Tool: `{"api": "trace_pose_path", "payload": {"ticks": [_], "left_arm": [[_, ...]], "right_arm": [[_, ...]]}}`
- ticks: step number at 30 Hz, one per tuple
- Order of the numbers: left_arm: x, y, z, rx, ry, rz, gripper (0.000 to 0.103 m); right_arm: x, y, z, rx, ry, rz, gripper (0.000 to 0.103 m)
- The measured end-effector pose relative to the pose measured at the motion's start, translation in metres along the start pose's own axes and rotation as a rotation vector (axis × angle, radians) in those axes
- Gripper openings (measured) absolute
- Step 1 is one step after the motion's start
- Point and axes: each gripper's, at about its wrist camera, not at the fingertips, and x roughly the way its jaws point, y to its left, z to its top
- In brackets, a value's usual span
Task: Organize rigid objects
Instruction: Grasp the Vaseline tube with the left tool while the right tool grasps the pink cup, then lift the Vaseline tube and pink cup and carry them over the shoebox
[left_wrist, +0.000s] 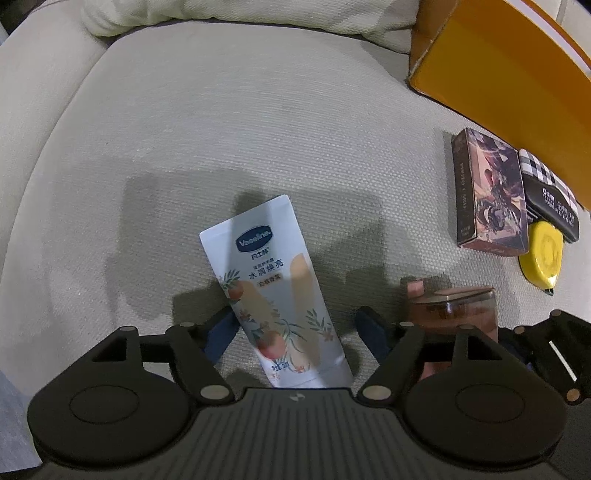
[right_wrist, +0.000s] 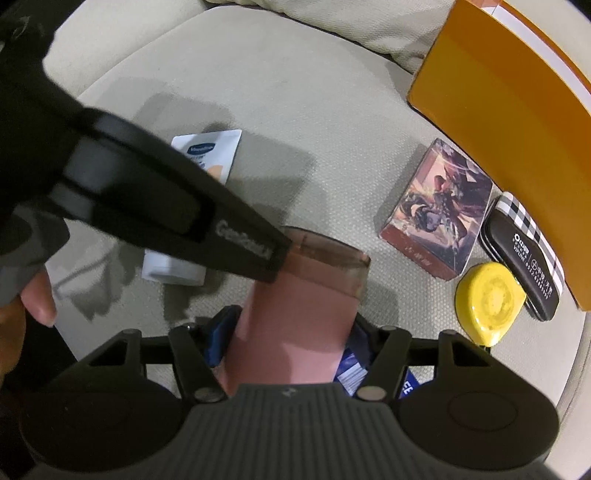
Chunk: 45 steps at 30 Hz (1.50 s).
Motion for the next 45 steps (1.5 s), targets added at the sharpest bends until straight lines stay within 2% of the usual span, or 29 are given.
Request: {"api": "trace_pose_path", "payload": {"ticks": [3,4,5,6,11,18,22,27,29,32,35,40,43,45], "left_arm": [[-0.001,-0.002,-0.002,0.009,-0.003,0.005,0.088],[-0.002,-0.002,-0.002,0.014,-0.005,-0.005,0.078],[-0.005,-0.002,-0.001,0.024,-0.022,-0.007,0.055],[-0.009,-0.002,-0.001,0.033,-0.04,-0.02,0.054],[-0.015,0.005,0.006,0.001,-0.037,-0.061,0.053],[-0.019,0.01,0.008,-0.019,-0.048,-0.064,0.053],[-0.015,0.018,0.012,-0.076,-0.038,-0.051,0.053],[-0.019,0.01,0.019,-0.074,-0.044,-0.047,0.053],[-0.018,0.013,0.015,-0.045,-0.064,-0.069,0.053],[-0.025,0.021,-0.004,0.048,-0.147,-0.127,0.053],[-0.03,0.026,-0.009,0.092,-0.173,-0.148,0.053],[-0.042,0.043,-0.01,-0.006,-0.188,-0.152,0.053],[-0.05,0.051,-0.011,-0.068,-0.184,-0.153,0.053],[-0.057,0.051,-0.012,-0.089,-0.188,-0.162,0.052]], "right_arm": [[0.0,-0.001,0.0,-0.001,0.0,0.004,0.065],[-0.004,0.002,-0.003,-0.003,0.0,0.003,0.064],[-0.003,0.002,-0.002,-0.013,0.001,0.002,0.064],[-0.004,0.003,-0.002,-0.036,0.003,0.002,0.063],[-0.013,-0.009,-0.002,0.004,0.003,0.052,0.062],[-0.025,-0.031,-0.001,0.046,-0.031,0.036,0.061],[-0.021,-0.036,-0.003,0.035,-0.009,0.035,0.061],[-0.025,-0.05,-0.002,0.05,0.016,0.076,0.061],[-0.025,-0.057,0.003,0.041,0.025,0.083,0.061],[-0.034,-0.063,0.012,0.013,0.04,0.092,0.061],[-0.056,-0.065,0.027,-0.029,-0.008,0.093,0.061],[-0.071,-0.069,0.03,0.018,-0.067,0.051,0.061],[-0.07,-0.07,0.017,0.083,-0.06,0.079,0.06],[-0.07,-0.068,0.008,0.082,-0.057,0.095,0.06]]}}
